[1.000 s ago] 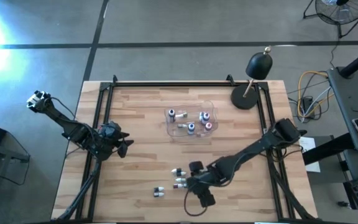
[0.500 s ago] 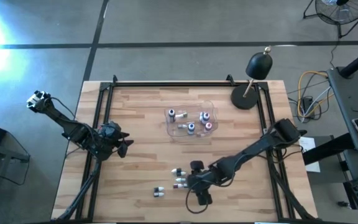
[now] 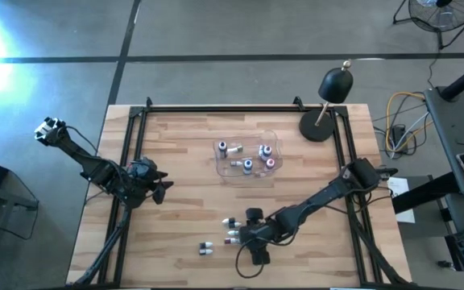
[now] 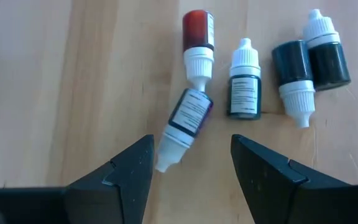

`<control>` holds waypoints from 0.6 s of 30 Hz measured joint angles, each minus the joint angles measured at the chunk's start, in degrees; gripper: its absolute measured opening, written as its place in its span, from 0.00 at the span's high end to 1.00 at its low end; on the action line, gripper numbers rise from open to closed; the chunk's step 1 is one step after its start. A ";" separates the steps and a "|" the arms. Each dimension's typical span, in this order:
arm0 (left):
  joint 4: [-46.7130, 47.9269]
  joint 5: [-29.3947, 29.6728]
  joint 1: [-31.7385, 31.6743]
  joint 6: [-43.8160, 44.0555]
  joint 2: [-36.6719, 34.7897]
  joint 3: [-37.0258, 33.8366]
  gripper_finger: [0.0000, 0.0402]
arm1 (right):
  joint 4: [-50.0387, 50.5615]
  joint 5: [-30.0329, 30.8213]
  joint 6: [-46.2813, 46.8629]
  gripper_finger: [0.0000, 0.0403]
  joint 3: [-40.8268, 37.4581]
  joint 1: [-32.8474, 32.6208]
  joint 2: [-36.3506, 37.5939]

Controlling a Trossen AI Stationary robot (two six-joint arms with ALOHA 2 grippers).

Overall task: Pick & Place food coloring
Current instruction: Put the right small violet food coloring bottle into the transparent bin

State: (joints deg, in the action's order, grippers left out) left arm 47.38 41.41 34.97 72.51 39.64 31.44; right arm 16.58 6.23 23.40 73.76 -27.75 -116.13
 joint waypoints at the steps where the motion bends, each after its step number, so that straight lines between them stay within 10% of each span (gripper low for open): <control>1: -0.01 -0.02 0.01 -0.01 0.00 0.00 0.48 | -0.05 0.22 0.04 0.49 -0.01 0.00 -0.10; 18: 0.04 -0.04 0.01 -0.66 0.00 0.00 0.48 | 0.16 6.07 16.24 0.54 0.15 -0.07 -2.49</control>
State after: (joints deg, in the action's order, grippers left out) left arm 47.42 41.36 34.98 71.85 39.64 31.44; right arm 16.74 12.30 39.64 73.91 -27.81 -118.63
